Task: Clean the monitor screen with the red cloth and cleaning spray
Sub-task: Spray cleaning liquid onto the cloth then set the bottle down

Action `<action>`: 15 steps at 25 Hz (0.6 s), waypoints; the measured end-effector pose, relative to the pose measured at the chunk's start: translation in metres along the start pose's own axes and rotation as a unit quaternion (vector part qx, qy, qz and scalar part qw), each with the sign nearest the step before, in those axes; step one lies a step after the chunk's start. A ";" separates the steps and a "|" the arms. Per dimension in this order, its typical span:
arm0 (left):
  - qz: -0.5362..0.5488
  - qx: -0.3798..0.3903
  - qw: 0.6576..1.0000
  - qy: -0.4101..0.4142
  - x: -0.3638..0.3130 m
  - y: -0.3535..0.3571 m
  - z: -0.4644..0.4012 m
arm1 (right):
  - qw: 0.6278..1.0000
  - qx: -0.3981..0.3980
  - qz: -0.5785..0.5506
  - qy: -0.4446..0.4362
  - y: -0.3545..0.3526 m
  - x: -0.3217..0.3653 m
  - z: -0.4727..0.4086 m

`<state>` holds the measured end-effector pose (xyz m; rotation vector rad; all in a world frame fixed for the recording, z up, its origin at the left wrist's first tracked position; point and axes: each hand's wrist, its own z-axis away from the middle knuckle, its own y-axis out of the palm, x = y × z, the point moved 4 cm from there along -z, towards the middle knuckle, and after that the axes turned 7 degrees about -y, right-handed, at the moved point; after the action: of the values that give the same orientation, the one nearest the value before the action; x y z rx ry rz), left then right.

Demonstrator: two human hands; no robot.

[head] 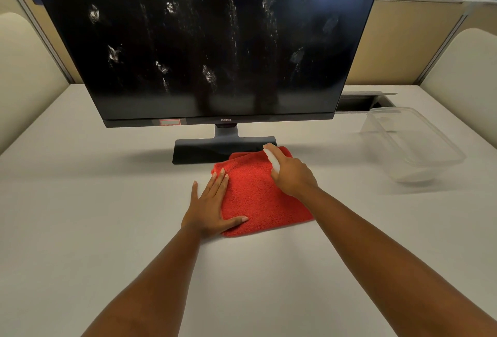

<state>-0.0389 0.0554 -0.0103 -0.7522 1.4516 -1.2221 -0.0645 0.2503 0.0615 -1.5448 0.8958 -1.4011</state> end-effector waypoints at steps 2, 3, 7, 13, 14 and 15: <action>0.003 0.000 1.000 -0.001 0.000 -0.001 0.001 | 1.000 0.004 -0.004 -0.003 0.002 0.004 -0.005; 0.003 0.000 1.000 -0.002 -0.001 -0.001 0.001 | 1.000 0.003 -0.006 -0.001 0.004 0.005 -0.006; 0.004 0.002 1.000 -0.005 0.000 -0.001 0.000 | 1.000 -0.017 -0.003 0.004 0.007 0.005 -0.009; 0.002 0.004 1.000 -0.003 0.001 0.001 -0.001 | 0.997 -0.025 0.035 0.058 -0.003 -0.027 -0.003; 0.001 0.004 1.000 -0.003 0.001 0.001 -0.002 | 0.997 -0.023 0.038 0.067 -0.005 -0.034 0.000; 0.001 0.003 1.000 -0.002 0.001 0.002 -0.002 | 0.996 -0.021 0.040 0.073 -0.007 -0.040 0.004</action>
<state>-0.0405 0.0552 -0.0124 -0.7496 1.4440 -1.2228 -0.0659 0.2903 0.0521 -1.4352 1.0684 -1.4606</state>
